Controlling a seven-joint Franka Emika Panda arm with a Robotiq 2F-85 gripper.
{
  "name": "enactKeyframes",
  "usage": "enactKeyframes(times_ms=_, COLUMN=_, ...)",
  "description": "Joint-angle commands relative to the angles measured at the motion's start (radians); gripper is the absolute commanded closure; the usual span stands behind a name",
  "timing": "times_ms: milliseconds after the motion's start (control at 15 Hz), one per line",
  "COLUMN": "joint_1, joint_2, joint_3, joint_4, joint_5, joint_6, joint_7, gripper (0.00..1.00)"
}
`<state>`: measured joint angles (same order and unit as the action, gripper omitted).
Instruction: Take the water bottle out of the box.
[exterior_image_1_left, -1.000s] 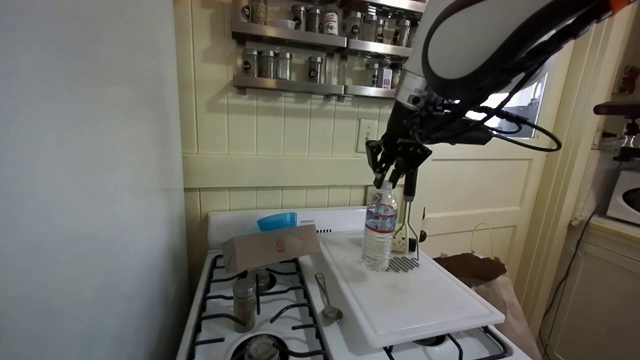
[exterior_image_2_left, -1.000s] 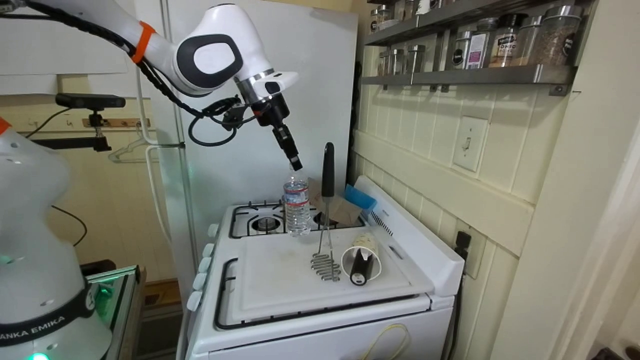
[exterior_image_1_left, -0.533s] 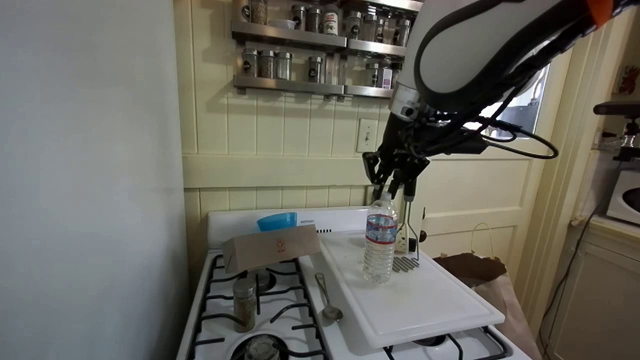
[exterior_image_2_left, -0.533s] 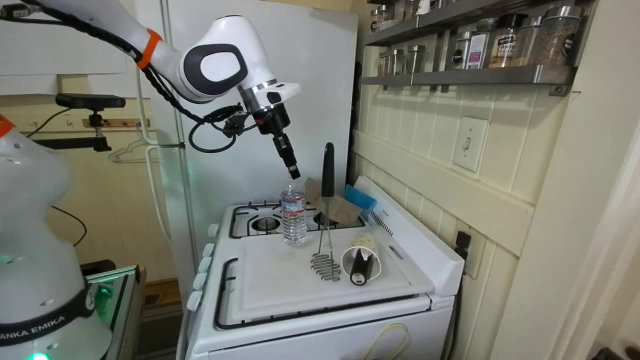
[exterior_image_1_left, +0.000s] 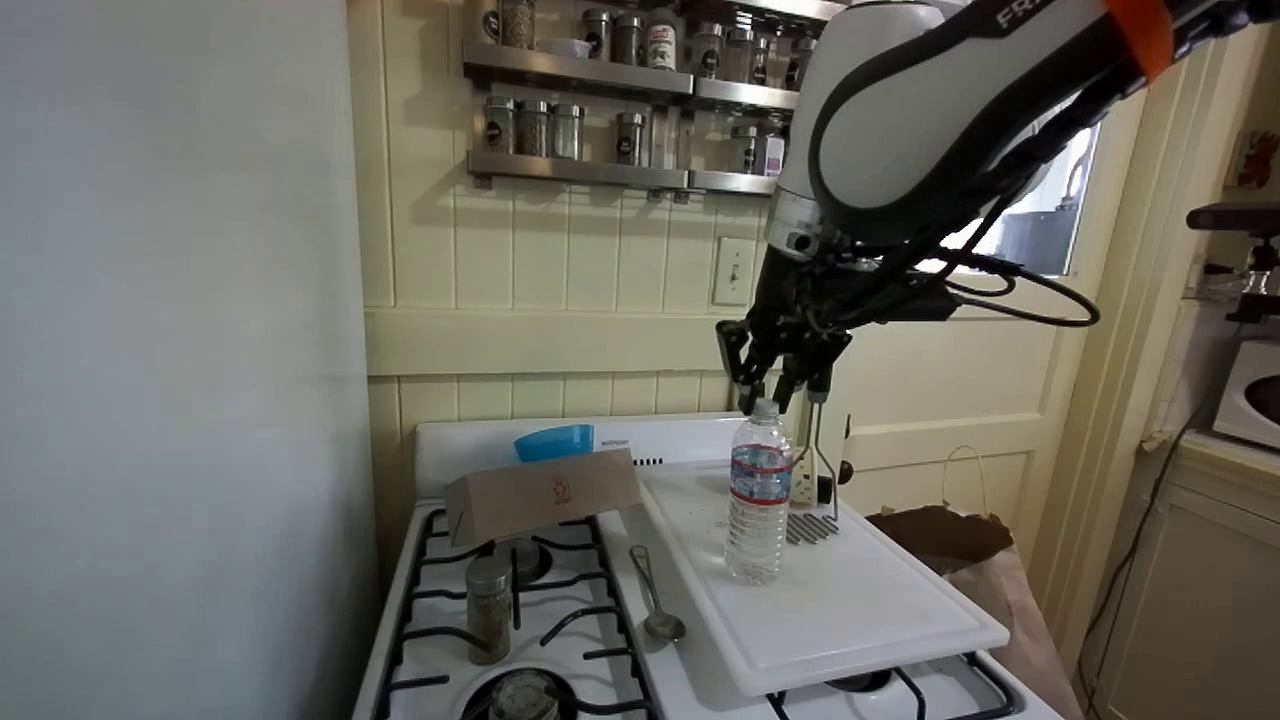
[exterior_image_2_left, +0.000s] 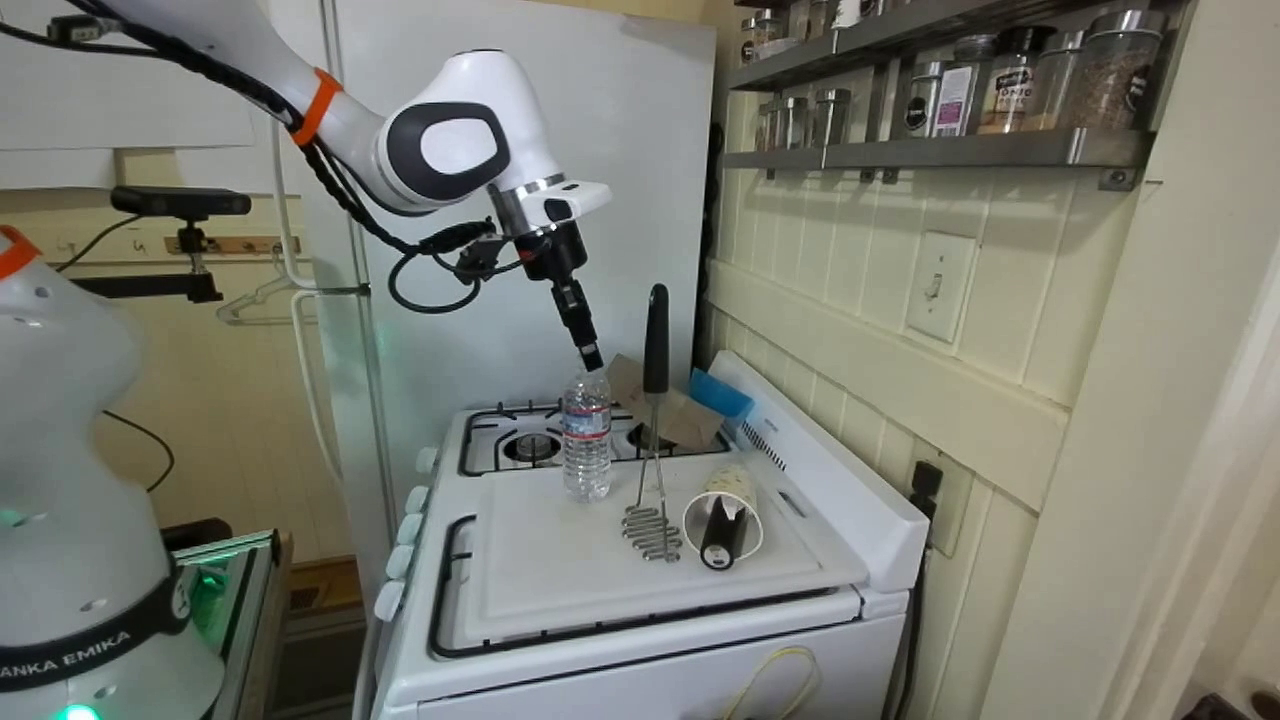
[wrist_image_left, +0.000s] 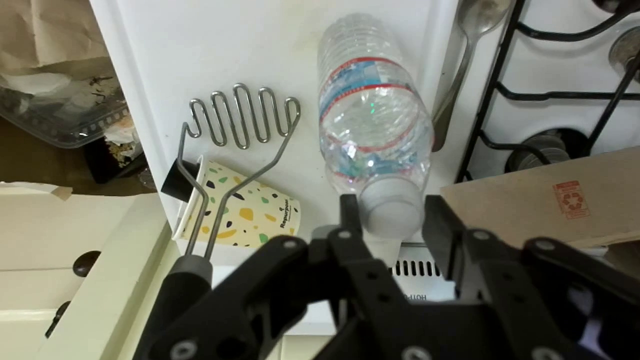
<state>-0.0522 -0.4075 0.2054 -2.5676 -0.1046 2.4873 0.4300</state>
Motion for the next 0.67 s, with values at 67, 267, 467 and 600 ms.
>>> enactKeyframes(times_ms=67, joint_1=-0.015, joint_2=-0.031, joint_3=0.017, joint_4=0.015, joint_5=-0.040, joint_6=-0.046, joint_7=0.054, gripper=0.21)
enactKeyframes(times_ms=267, joint_1=0.010, joint_2=-0.113, joint_3=-0.001, joint_4=-0.022, joint_5=-0.023, joint_6=0.021, joint_7=0.034, gripper=0.01)
enactKeyframes(times_ms=467, joint_1=0.120, joint_2=-0.151, joint_3=-0.065, joint_4=-0.024, joint_5=0.081, joint_6=0.072, joint_7=-0.161, gripper=0.00)
enactKeyframes(times_ms=600, joint_1=0.065, joint_2=-0.110, joint_3=-0.030, joint_4=0.016, joint_5=0.046, joint_6=0.043, joint_7=-0.097, gripper=0.00)
